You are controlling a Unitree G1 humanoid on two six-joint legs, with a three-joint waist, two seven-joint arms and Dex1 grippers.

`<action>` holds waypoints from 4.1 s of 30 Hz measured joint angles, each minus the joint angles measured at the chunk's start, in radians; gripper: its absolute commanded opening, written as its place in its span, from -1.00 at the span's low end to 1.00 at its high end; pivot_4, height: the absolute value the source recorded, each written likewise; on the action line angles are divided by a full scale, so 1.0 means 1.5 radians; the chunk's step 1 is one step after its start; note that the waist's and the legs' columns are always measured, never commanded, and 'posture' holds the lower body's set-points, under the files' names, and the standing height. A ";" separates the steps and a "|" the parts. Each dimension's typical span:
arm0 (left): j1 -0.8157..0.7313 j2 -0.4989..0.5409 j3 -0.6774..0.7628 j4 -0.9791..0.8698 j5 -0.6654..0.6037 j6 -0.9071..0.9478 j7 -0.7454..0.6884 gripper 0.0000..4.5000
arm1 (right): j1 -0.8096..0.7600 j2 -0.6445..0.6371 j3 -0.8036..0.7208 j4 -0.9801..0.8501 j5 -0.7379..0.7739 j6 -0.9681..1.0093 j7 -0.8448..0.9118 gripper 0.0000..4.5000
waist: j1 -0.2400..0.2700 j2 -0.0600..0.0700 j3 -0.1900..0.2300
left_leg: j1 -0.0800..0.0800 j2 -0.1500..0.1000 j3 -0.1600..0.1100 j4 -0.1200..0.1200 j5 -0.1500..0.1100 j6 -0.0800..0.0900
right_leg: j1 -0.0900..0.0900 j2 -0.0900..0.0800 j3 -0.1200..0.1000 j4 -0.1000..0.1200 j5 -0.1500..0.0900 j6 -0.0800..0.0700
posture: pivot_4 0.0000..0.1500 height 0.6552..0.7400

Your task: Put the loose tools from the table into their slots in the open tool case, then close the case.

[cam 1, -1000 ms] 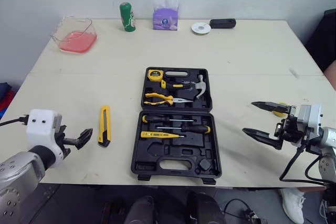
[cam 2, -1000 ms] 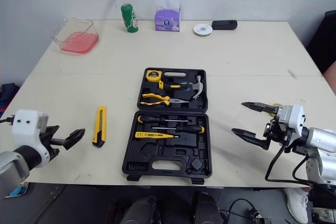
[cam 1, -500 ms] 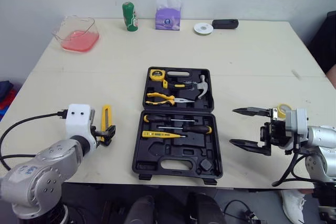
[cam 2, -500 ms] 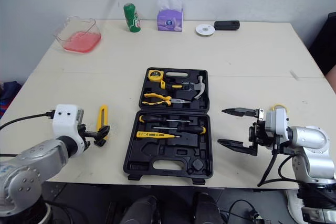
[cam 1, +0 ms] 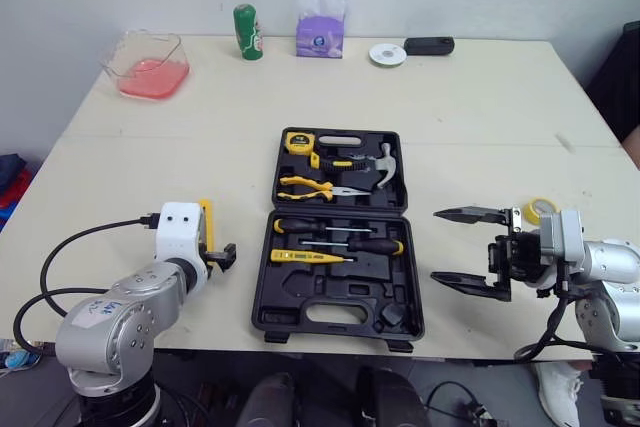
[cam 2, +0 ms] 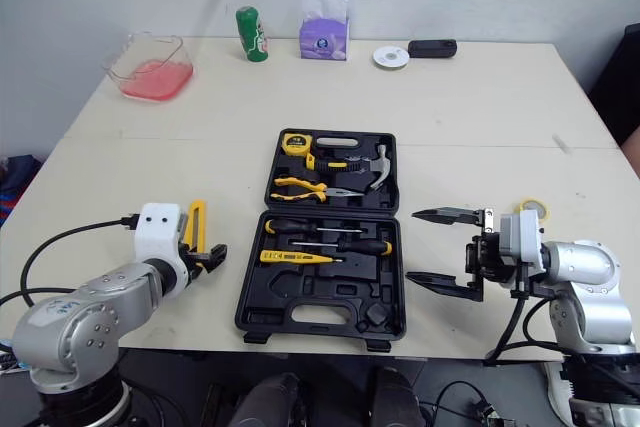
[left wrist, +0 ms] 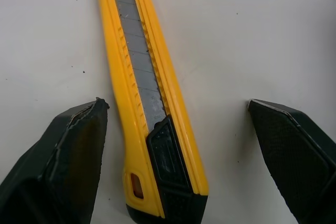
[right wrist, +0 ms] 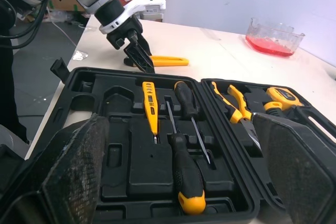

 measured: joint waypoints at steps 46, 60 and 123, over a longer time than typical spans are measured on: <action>-0.123 0.342 -0.188 0.134 -0.091 -0.612 -0.816 -0.43 | 0.183 -0.080 -0.095 -0.135 -0.033 0.058 -0.085 1.00 | -0.004 -0.001 0.001 | -0.011 -0.001 0.001 0.000 0.002 0.002 | -0.010 0.001 -0.001 0.004 0.001 0.001 | 1.00 1.00; -0.181 0.307 -0.432 0.194 0.052 -0.633 -0.832 -0.43 | 0.319 -0.053 -0.168 -0.182 -0.027 0.012 -0.083 1.00 | -0.002 -0.001 0.001 | -0.011 -0.002 0.000 0.000 0.003 0.003 | -0.009 0.002 -0.001 0.004 0.001 0.001 | 1.00 1.00; -0.121 0.178 -0.398 0.363 0.072 -0.901 -0.928 -0.98 | 0.282 -0.045 -0.138 -0.100 -0.042 -0.056 -0.089 1.00 | 0.000 -0.001 0.000 | -0.011 -0.003 0.000 0.006 0.003 0.004 | -0.009 0.001 -0.001 0.009 0.001 0.001 | 1.00 1.00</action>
